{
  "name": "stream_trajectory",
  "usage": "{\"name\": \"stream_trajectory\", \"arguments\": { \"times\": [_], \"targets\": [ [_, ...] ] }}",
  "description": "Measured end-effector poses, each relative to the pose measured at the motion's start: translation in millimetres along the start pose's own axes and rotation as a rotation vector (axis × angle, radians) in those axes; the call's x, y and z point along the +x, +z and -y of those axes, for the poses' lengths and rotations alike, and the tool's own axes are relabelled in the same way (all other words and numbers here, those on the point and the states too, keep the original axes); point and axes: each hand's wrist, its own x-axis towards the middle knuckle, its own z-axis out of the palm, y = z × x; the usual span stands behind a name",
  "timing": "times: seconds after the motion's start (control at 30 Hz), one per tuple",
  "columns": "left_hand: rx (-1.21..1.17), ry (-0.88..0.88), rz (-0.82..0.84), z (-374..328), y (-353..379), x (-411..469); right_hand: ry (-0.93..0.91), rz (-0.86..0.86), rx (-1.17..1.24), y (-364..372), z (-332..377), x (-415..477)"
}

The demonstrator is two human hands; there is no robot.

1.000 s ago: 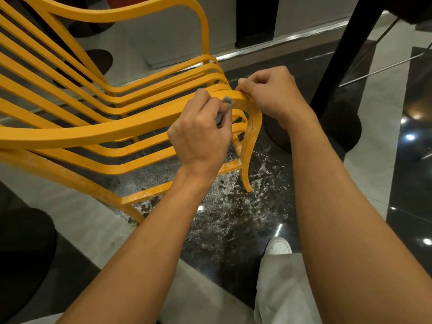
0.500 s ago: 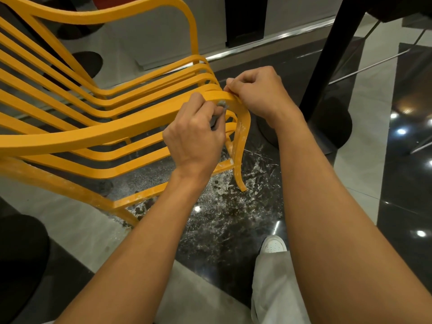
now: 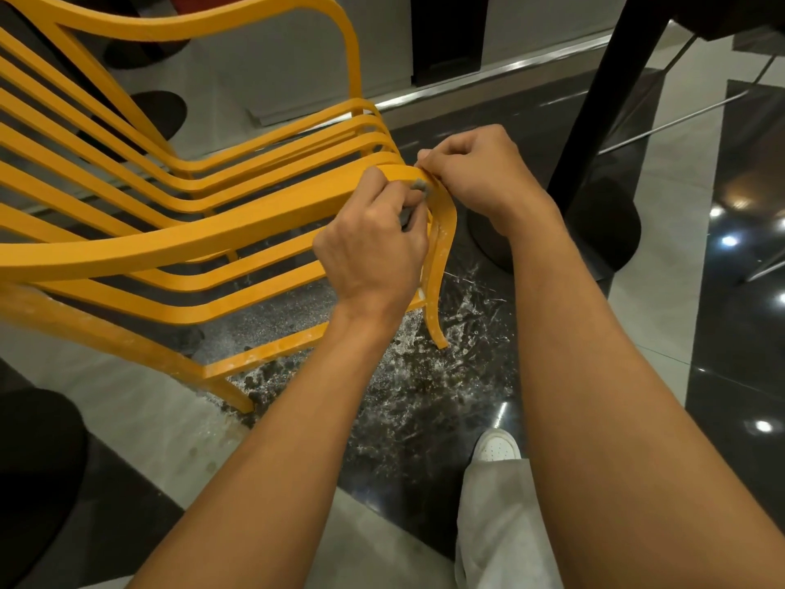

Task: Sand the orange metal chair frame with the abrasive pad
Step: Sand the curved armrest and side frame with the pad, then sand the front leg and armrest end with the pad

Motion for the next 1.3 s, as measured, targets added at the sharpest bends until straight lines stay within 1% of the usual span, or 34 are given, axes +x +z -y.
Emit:
{"name": "stream_trajectory", "arguments": {
  "times": [0.1, 0.2, 0.43, 0.53, 0.63, 0.8, 0.87, 0.93, 1.03, 1.1, 1.13, 1.17, 1.23, 1.3],
  "targets": [
    [0.004, -0.032, -0.038, 7, -10, 2, -0.007, 0.007, 0.002, -1, 0, -1],
    [-0.011, -0.035, -0.042, 7, -14, 4, -0.003, 0.009, 0.0, -1, 1, 0],
    [0.013, 0.001, 0.036, -11, 18, -6, 0.009, -0.007, 0.035, -4, 0, 0],
    [0.012, -0.055, 0.083, -6, 11, -17, 0.019, -0.04, 0.058, -6, 4, -4],
    [-0.037, -0.138, 0.158, 2, -18, -31, -0.003, -0.101, 0.068, -11, 8, -11],
    [-0.313, -0.396, 0.336, 22, -76, -59, -0.072, -0.163, 0.04, -10, 21, -35],
    [-0.439, -0.582, 0.395, 27, -101, -68, -0.099, -0.183, 0.011, -9, 29, -48],
    [-0.583, -0.823, 0.447, 30, -122, -77, -0.118, -0.177, -0.039, -7, 37, -67],
    [-0.779, -1.152, 0.452, 36, -141, -82, -0.113, -0.087, -0.187, -4, 48, -99],
    [-0.933, -1.307, 0.432, 35, -147, -81, -0.081, 0.054, -0.324, 1, 54, -122],
    [-1.006, -1.361, 0.425, 32, -149, -80, -0.051, 0.139, -0.373, 6, 56, -134],
    [-1.044, -1.377, 0.432, 29, -151, -78, -0.013, 0.216, -0.396, 11, 57, -145],
    [-1.034, -1.336, 0.471, 22, -149, -76, 0.071, 0.323, -0.378, 21, 56, -166],
    [-1.058, -1.308, 0.481, 16, -144, -74, 0.168, 0.382, -0.331, 30, 53, -181]
  ]
}}
